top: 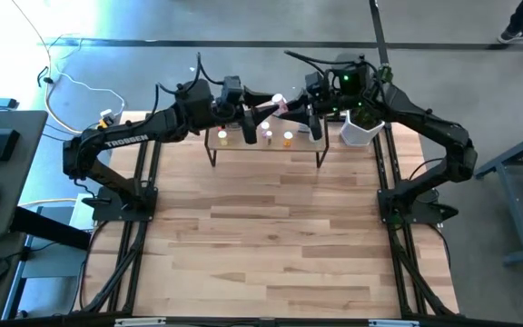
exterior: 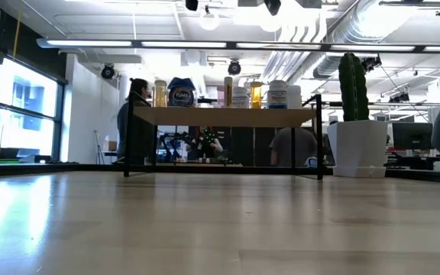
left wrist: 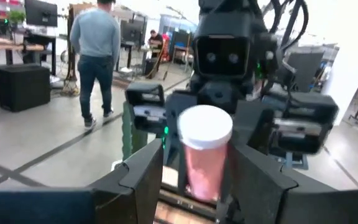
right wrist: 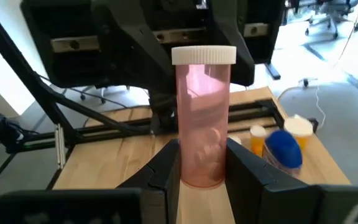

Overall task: Pick and place medicine bottles onto shelf by color
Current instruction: Adjust the red pill bottle on the shelf

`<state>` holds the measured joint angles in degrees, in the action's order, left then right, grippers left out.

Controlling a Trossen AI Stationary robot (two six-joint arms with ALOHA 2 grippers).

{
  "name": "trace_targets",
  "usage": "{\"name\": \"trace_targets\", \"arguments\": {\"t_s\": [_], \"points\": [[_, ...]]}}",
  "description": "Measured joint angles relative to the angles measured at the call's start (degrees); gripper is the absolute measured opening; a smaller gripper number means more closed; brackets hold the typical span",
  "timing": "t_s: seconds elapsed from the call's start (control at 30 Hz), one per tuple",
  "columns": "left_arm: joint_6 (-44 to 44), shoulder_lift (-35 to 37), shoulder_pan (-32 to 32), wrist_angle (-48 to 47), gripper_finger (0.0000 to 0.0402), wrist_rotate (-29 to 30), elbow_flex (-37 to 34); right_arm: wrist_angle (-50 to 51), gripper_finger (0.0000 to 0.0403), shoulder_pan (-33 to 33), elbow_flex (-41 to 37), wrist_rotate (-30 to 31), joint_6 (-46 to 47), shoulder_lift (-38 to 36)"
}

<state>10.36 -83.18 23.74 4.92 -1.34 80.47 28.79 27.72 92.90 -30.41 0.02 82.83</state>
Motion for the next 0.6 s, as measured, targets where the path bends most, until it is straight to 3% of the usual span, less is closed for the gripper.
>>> {"name": "trace_targets", "arguments": {"t_s": [0.6], "points": [[0.19, 0.02, 1.11, 3.78, 0.0165, -3.91, 0.0, -1.47, 0.0087, -3.65, 0.04, 3.5, 1.18, 0.04]]}}
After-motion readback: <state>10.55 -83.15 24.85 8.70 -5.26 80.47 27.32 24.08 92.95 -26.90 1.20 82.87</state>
